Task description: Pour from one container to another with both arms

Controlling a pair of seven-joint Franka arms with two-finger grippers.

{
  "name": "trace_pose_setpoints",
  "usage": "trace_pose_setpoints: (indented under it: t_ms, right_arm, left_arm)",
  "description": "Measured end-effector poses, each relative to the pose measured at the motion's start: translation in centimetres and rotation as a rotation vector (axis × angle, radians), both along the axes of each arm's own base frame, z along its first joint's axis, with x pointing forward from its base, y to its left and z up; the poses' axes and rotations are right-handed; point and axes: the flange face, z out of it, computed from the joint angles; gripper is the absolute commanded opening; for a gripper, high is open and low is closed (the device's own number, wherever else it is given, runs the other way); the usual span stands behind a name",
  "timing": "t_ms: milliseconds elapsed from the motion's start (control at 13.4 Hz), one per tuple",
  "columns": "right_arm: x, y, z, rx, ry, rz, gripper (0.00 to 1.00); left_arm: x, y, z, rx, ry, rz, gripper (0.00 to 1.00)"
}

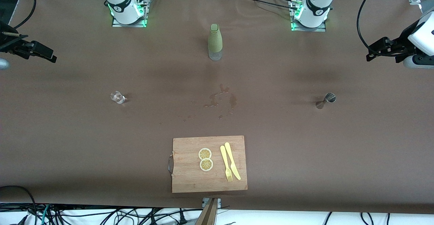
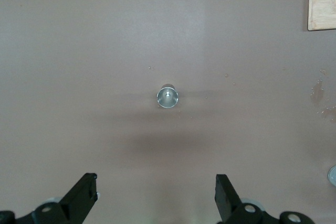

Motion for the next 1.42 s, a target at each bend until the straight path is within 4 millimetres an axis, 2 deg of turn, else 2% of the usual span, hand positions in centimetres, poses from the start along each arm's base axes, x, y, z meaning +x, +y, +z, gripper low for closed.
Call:
trace_pose_setpoints:
  t_ms: [224, 448, 598, 972, 1270, 1420]
  right_arm:
    - [0.7, 0.3, -1.3, -0.001, 0.024, 0.016, 1.00]
    - [1.0, -0.2, -3.2, 0.027, 0.078, 0.227, 1.00]
    - [1.2, -1.8, -4.2, 0.060, 0.095, 0.383, 1.00]
    - [1.3, -5.9, -7.1, 0.234, 0.099, 0.628, 1.00]
    - [1.6, -10.4, -11.9, 0.435, 0.033, 0.855, 1.00]
    - [2.1, -11.0, -14.7, 0.508, 0.014, 0.956, 1.00]
  left_arm:
    - [0.0, 0.0, 0.0, 0.000, 0.001, 0.000, 1.00]
    - [0.0, 0.0, -0.1, 0.000, 0.002, 0.001, 1.00]
    - [0.0, 0.0, -0.1, 0.000, 0.002, 0.001, 1.00]
    - [-0.1, 0.0, -0.1, 0.000, 0.002, 0.001, 1.00]
    - [-0.1, 0.0, -0.1, 0.000, 0.002, 0.001, 1.00]
    - [-0.1, 0.0, -0.1, 0.000, 0.003, 0.001, 1.00]
